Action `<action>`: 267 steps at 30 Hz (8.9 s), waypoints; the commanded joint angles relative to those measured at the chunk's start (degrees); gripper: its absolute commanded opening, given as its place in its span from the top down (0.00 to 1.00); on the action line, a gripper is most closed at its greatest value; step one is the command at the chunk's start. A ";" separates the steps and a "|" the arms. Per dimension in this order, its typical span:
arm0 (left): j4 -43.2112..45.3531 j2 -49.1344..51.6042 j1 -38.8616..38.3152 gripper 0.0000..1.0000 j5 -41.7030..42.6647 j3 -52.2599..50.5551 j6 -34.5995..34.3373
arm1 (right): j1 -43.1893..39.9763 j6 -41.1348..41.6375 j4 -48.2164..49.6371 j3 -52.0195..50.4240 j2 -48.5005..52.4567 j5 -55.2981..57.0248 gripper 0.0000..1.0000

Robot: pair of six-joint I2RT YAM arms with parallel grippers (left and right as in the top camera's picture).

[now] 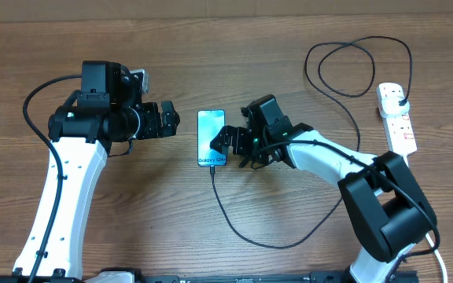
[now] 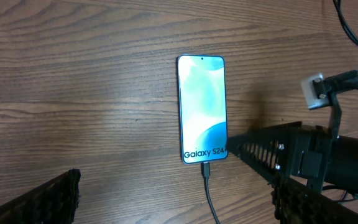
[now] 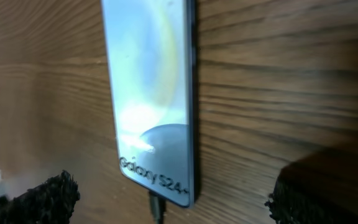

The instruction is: Plug charger to phone and switch on socket

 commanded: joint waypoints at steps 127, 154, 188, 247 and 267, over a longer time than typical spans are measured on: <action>0.13 -0.39 0.15 0.00 -0.44 0.02 -0.17 | -55.63 1.55 -37.51 28.13 11.72 36.15 0.00; 0.13 -0.39 0.15 0.01 -0.44 0.02 -0.17 | -55.52 -4.72 -35.47 25.83 11.74 28.87 0.00; 0.13 -0.39 0.28 0.00 -0.57 0.02 -0.17 | -55.52 -10.54 -39.28 25.22 11.74 23.78 0.00; 0.13 -0.11 0.26 0.00 -0.59 0.02 -0.17 | -55.08 -18.84 -45.92 33.88 5.38 27.67 0.00; 0.13 -2.40 0.26 0.00 -0.59 0.02 -0.17 | -55.08 -18.86 -45.90 33.88 5.38 27.67 0.00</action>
